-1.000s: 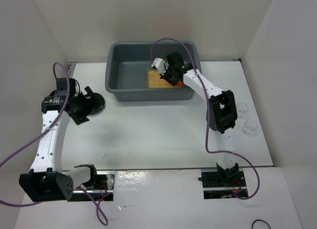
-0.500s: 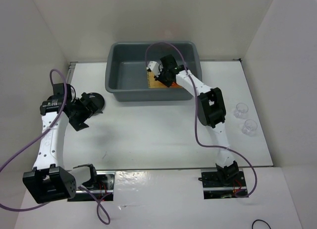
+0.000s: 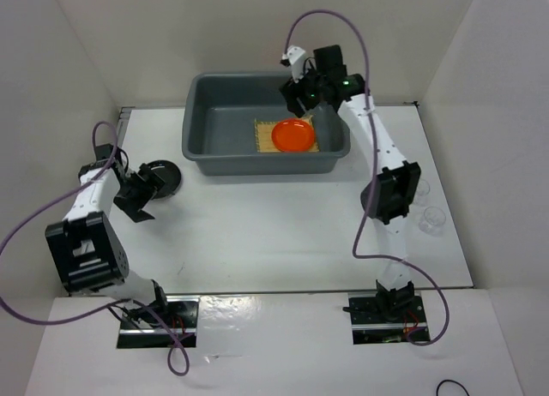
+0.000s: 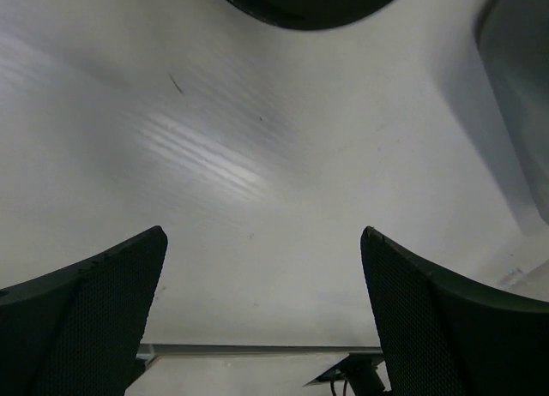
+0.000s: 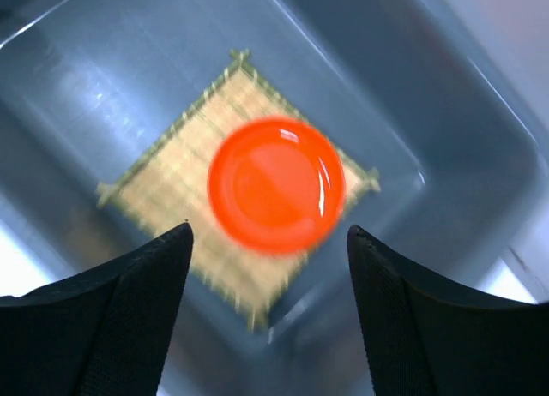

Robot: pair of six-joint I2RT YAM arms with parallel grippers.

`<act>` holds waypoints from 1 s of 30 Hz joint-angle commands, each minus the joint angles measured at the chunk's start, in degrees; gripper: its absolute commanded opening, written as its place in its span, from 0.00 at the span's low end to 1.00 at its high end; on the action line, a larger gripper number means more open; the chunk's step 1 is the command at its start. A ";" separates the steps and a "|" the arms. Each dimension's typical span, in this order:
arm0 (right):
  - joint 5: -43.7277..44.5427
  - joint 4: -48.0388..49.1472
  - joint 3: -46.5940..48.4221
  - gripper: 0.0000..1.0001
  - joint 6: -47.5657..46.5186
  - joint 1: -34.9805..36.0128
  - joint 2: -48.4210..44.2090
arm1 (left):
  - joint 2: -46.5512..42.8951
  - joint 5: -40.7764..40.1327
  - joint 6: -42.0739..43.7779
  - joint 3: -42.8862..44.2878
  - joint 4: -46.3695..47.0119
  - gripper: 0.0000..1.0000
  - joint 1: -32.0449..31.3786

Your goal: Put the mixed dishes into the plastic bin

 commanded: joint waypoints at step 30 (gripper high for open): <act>30.37 17.99 -81.43 0.95 6.85 -2.98 -79.69 | 23.92 4.24 -13.64 -5.18 35.00 0.51 6.70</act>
